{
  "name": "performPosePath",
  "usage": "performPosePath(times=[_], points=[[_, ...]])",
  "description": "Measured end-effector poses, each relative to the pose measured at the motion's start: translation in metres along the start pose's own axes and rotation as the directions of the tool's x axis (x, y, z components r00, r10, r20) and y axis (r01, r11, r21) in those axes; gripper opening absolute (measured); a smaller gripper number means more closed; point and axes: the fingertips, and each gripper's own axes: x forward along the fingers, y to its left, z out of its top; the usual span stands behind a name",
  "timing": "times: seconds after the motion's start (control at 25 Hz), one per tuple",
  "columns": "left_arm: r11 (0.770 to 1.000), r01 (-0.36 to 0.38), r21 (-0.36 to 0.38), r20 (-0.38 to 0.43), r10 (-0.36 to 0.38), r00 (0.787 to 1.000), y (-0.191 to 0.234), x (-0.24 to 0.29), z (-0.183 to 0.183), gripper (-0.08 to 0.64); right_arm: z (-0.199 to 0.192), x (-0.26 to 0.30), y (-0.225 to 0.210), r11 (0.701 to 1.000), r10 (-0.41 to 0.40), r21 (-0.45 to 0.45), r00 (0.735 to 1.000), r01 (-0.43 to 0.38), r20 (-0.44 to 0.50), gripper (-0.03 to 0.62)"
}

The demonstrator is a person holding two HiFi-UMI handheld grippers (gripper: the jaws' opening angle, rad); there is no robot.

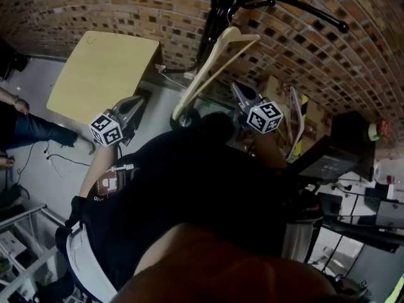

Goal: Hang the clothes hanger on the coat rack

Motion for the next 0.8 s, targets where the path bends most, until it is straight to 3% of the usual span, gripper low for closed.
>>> performPosePath(times=[0.16,0.32,0.52,0.8], points=[[0.992,0.123,-0.009,-0.043,-0.123,0.991,-0.007,0.023,-0.003,0.002,-0.015,-0.017,0.007,0.992,-0.124,0.029,0.992,0.124,-0.017,0.014],[0.977,0.213,-0.015,-0.069,-0.213,0.975,-0.021,0.051,-0.017,0.002,-0.026,-0.031,0.008,0.983,-0.17,0.065,0.985,0.172,-0.029,0.014],[0.971,0.239,-0.032,-0.072,-0.24,0.968,-0.044,0.078,-0.027,0.002,-0.037,-0.059,0.017,0.982,-0.161,0.089,0.986,0.165,-0.041,0.014],[0.975,0.22,-0.019,-0.068,-0.22,0.973,-0.069,0.089,-0.039,0.002,-0.044,-0.089,0.009,0.985,-0.135,0.099,0.989,0.141,-0.067,0.012]])
